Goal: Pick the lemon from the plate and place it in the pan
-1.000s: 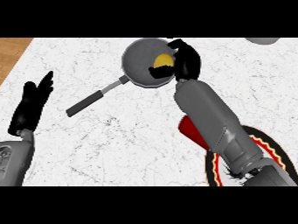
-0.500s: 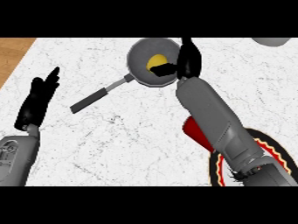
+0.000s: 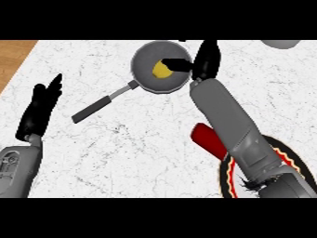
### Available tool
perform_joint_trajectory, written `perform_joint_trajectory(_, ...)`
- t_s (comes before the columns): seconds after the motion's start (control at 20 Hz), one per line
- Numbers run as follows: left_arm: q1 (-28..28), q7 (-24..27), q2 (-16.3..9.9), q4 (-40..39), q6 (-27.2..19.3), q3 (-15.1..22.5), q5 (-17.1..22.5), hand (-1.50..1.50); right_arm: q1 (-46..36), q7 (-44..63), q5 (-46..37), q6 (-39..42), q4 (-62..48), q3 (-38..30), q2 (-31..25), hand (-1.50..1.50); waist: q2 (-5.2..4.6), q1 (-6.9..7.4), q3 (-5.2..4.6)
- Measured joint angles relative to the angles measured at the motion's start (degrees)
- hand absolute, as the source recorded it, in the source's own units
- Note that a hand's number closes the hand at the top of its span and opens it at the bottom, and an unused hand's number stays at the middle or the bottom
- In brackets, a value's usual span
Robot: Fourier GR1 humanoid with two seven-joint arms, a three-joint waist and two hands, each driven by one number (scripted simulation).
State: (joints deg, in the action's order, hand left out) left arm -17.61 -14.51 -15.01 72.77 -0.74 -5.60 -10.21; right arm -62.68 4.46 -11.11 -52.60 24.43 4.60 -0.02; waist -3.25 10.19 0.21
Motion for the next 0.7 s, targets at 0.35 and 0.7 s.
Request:
perform_joint_trajectory(0.35,3.09,0.46,-1.16,0.07,-0.4,-1.79,0.32,0.0,1.29,-5.94,5.72,-3.0,-1.04,-3.21,-0.12,-1.5,1.38,-3.6,-0.09)
perform_joint_trajectory(0.7,7.26,1.53,-2.1,-0.01,-1.16,-4.53,1.1,0.0,8.86,-13.42,9.28,0.32,4.98,-5.12,-1.41,-1.5,2.85,-8.39,-0.16)
